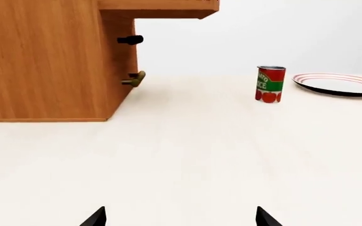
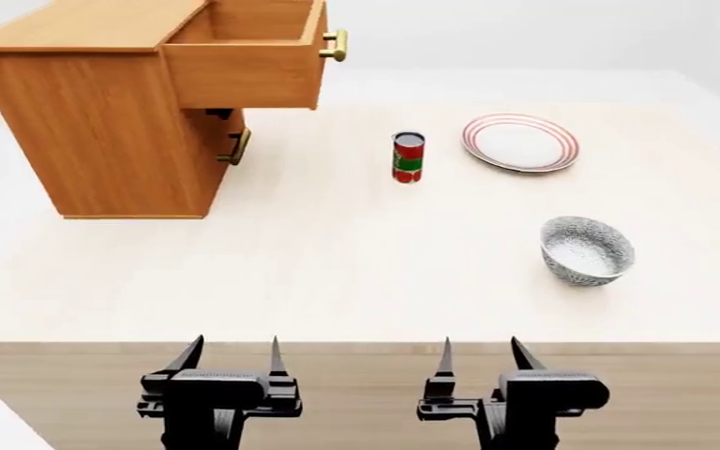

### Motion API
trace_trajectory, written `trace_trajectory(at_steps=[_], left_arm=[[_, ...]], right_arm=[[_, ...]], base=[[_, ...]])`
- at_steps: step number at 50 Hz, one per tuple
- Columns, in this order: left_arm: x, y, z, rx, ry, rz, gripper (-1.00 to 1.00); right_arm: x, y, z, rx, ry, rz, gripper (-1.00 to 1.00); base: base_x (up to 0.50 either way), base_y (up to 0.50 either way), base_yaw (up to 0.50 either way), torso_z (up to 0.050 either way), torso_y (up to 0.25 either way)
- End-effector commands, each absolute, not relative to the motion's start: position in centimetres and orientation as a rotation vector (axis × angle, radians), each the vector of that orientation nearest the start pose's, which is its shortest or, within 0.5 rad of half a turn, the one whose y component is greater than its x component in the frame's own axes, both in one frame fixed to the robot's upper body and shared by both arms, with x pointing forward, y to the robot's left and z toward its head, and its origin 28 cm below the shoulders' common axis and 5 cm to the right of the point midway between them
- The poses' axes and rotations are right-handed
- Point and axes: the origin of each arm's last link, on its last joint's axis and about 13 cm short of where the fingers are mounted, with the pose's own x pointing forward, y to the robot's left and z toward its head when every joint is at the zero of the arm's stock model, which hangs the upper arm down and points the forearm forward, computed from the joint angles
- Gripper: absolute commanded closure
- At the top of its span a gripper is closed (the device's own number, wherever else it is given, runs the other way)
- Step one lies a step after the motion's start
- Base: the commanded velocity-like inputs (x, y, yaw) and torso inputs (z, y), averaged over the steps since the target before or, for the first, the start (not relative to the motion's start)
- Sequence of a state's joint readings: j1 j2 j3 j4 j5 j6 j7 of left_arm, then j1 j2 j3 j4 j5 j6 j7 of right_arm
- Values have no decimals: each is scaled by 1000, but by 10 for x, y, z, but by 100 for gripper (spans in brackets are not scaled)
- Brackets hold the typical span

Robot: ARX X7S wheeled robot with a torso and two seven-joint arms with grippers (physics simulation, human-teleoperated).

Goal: Put the bowl in the top drawer of the cabinet.

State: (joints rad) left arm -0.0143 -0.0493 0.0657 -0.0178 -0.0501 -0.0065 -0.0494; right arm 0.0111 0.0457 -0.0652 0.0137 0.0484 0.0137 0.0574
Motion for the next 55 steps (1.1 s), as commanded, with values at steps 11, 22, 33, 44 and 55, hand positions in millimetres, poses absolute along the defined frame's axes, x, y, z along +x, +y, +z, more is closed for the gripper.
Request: trace_trajectory(at_steps=[11, 22, 33, 44, 55], left_arm=[[214, 204, 10, -6, 23, -22, -100], [212, 205, 12, -21, 15, -23, -100], [209, 219, 90, -127, -113, -152, -100], [229, 257, 338, -184, -583, -384, -100], [228, 263, 360, -173, -649, -369, -100]], right_arm=[[207, -96, 10, 6, 28, 10, -100], [200, -99, 10, 11, 26, 9, -100], [197, -114, 72, -88, -48, 29, -100], [175, -156, 366, -189, -456, -18, -100], [167, -160, 383, -257, -462, 89, -100]], base=[[0, 500, 0, 0, 0], [0, 500, 0, 0, 0], [0, 136, 0, 0, 0], [0, 0, 0, 0, 0], [51, 0, 0, 0, 0]])
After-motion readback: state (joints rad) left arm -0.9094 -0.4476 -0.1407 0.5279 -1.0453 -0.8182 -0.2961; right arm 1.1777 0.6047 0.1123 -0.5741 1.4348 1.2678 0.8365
